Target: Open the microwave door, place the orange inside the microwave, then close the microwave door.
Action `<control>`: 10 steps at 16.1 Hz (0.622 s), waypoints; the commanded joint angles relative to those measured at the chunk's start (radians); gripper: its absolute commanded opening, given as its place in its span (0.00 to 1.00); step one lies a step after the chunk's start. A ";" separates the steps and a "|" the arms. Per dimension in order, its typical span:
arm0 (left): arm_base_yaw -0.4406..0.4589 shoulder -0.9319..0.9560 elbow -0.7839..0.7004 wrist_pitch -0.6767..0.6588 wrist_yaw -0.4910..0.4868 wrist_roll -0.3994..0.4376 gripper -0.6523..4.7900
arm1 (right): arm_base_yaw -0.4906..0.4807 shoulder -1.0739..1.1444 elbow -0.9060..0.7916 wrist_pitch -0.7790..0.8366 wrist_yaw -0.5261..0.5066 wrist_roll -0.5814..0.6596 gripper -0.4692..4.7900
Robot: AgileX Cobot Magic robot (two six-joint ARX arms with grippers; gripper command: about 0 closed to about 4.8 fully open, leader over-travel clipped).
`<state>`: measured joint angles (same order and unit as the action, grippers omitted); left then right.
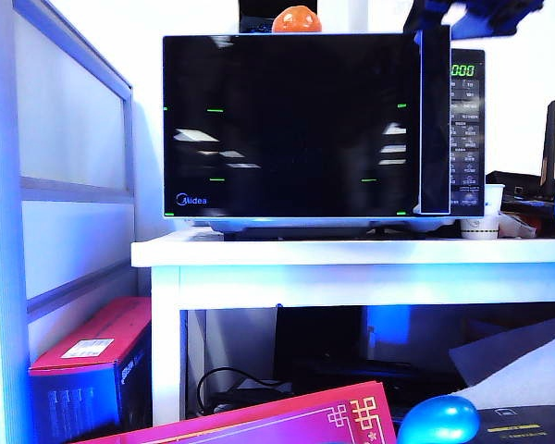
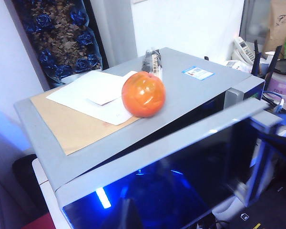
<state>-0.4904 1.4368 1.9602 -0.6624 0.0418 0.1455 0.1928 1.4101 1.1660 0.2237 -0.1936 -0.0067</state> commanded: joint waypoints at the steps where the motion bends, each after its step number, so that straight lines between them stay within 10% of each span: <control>1: -0.001 -0.003 0.005 0.013 0.003 0.004 0.11 | 0.013 -0.107 0.011 0.017 -0.116 -0.002 0.73; 6: -0.001 -0.003 0.005 0.013 0.004 0.003 0.11 | 0.012 -0.184 0.011 -0.011 0.151 -0.057 0.73; 10: -0.001 -0.002 0.005 0.011 0.003 0.003 0.11 | 0.003 -0.109 0.011 -0.049 0.079 -0.045 0.73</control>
<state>-0.4904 1.4372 1.9602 -0.6624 0.0422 0.1455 0.1944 1.2995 1.1744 0.1768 -0.0959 -0.0570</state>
